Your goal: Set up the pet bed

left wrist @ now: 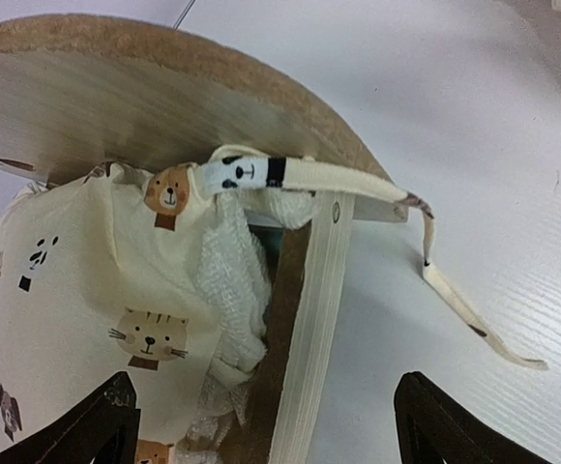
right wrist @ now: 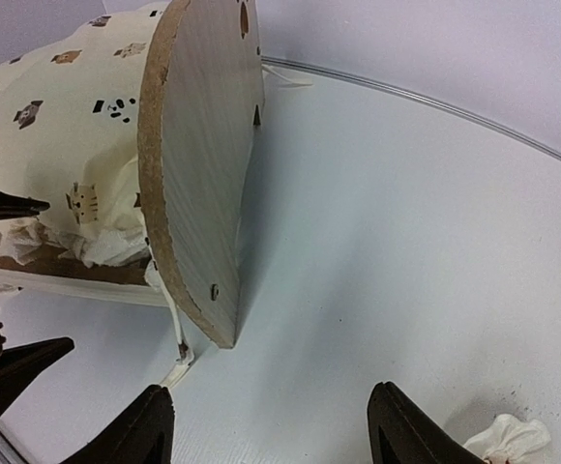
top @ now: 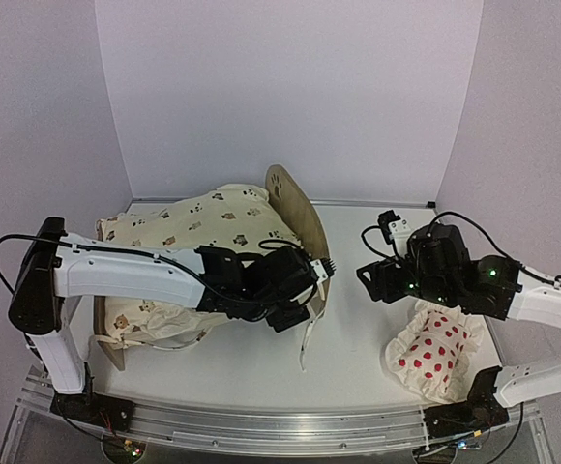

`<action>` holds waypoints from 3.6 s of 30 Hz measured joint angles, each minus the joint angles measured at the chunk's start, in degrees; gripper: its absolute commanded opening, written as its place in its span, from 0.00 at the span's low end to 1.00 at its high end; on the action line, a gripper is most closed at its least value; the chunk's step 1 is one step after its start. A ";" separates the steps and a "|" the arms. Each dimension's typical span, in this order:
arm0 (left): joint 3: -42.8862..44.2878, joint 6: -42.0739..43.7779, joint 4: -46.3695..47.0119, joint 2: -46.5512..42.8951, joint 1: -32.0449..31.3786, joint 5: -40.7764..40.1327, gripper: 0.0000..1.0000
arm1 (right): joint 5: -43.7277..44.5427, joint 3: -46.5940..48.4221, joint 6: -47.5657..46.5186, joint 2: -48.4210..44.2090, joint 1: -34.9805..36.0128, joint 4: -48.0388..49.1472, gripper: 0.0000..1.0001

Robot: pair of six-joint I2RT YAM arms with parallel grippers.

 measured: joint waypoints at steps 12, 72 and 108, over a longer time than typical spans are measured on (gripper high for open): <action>-3.48 2.02 -2.85 0.57 0.11 -4.64 0.95 | -1.45 -1.06 0.63 -0.43 0.00 -0.04 0.72; -4.15 14.82 6.82 9.27 -0.07 -21.36 0.39 | -18.80 -12.99 10.85 8.22 3.27 20.54 0.60; -0.56 18.30 5.54 8.47 2.97 -18.73 0.38 | 16.52 -7.66 11.37 61.72 7.61 89.80 0.58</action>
